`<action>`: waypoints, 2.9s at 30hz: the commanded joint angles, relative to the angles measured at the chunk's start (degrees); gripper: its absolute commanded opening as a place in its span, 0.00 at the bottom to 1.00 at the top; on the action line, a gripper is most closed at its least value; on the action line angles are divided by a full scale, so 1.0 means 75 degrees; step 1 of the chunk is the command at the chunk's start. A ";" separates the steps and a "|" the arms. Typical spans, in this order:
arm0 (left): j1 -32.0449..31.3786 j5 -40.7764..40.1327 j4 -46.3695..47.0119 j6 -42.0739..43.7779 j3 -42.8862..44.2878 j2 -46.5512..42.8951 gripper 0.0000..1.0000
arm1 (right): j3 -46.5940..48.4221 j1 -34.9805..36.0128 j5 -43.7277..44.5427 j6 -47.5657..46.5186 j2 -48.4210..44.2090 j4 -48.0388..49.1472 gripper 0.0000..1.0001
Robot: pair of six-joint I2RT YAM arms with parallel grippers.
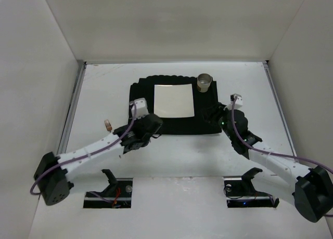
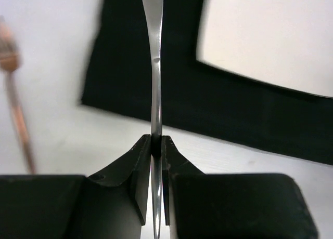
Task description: Set the dinner table for one person
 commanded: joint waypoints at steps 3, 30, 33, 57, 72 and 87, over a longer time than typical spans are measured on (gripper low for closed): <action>-0.0552 0.0999 0.2919 0.1358 0.1433 0.2164 0.02 | -0.0049 -0.0660 0.1207 0.0133 -0.0306 -0.0427 0.54; -0.0812 0.1915 0.3733 0.0457 0.6029 0.7617 0.03 | -0.0753 -0.2104 0.1210 0.0989 -0.1608 -0.0710 0.36; -0.0764 0.1892 0.3803 0.0269 0.6088 0.7805 0.03 | -0.0671 -0.2057 0.1046 0.0966 -0.1420 -0.0651 0.42; -0.0647 0.2150 0.3768 -0.0188 0.6439 0.8778 0.03 | -0.0706 -0.2010 0.0951 0.0989 -0.1221 -0.0394 0.54; -0.0682 0.2057 0.3803 -0.0212 0.6265 0.8697 0.24 | -0.0741 -0.2010 0.0941 0.1012 -0.1186 -0.0358 0.54; -0.1092 0.0827 0.4575 0.1404 0.4462 0.5781 0.39 | -0.0741 -0.1975 0.1057 0.1001 -0.1186 -0.0358 0.55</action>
